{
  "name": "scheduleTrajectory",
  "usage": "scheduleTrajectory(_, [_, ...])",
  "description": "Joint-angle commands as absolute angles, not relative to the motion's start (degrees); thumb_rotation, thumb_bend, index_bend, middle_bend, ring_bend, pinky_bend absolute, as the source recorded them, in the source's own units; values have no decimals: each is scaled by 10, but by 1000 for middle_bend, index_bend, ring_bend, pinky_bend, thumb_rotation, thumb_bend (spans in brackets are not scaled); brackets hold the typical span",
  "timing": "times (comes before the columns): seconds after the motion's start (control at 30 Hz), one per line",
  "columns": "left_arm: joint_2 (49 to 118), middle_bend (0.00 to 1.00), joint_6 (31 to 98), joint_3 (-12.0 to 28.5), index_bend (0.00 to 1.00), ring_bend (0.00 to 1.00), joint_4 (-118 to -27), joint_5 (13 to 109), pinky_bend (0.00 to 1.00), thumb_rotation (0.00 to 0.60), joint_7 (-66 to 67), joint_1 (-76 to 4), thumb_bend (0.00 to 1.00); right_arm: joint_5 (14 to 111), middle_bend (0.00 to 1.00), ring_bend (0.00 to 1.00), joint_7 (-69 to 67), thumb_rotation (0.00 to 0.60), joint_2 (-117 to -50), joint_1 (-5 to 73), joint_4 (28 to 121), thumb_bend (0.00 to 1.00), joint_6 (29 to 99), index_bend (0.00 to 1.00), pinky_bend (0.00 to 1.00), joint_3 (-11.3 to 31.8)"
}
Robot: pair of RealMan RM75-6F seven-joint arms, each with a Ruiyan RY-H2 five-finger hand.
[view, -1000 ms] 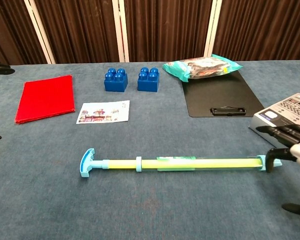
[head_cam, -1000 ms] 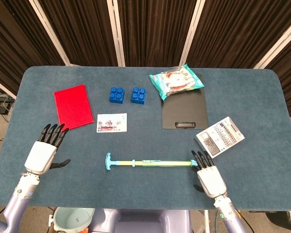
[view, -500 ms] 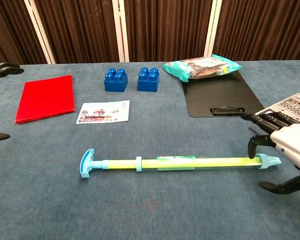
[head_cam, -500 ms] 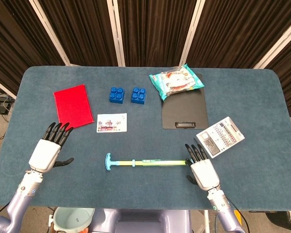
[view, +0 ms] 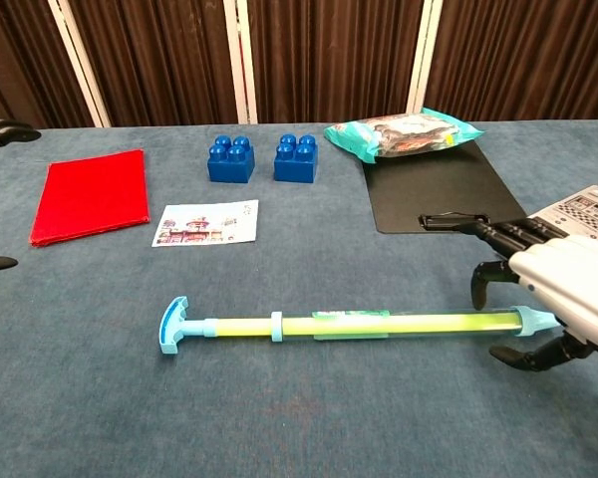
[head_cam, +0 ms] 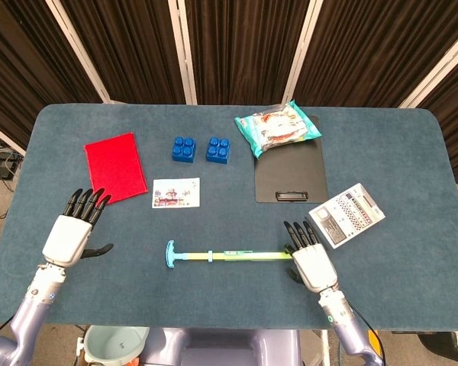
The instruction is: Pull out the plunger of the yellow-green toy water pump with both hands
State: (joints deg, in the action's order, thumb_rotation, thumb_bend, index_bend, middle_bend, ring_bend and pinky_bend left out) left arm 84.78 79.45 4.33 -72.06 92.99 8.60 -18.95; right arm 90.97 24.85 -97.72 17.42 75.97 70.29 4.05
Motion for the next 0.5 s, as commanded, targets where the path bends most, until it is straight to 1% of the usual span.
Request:
scheduleTrajectory(0.03, [850,0,793,44,0,0,-717,928,0,600,83,-192,64,907,1,0,242,600,-987,183,748,300,696,457,0,44])
scheduleTrajectory(0.33, [855,0,787,46,0,0,-705,919,0,600,77,-198,64,895,5,0,238,600,-1005,196,719,301,687,462,0,49])
scheduleTrajectory(0.43, [856,0,784,47,0,0,-701,916,0,600,77,-200,64,890,12,0,230,600,-1010,199,708,305,684,491,0,51])
scheduleTrajectory(0.5, [858,0,782,47,0,0,-699,914,0,600,78,-202,64,889,21,0,225,600,-1013,200,701,315,685,528,0,51])
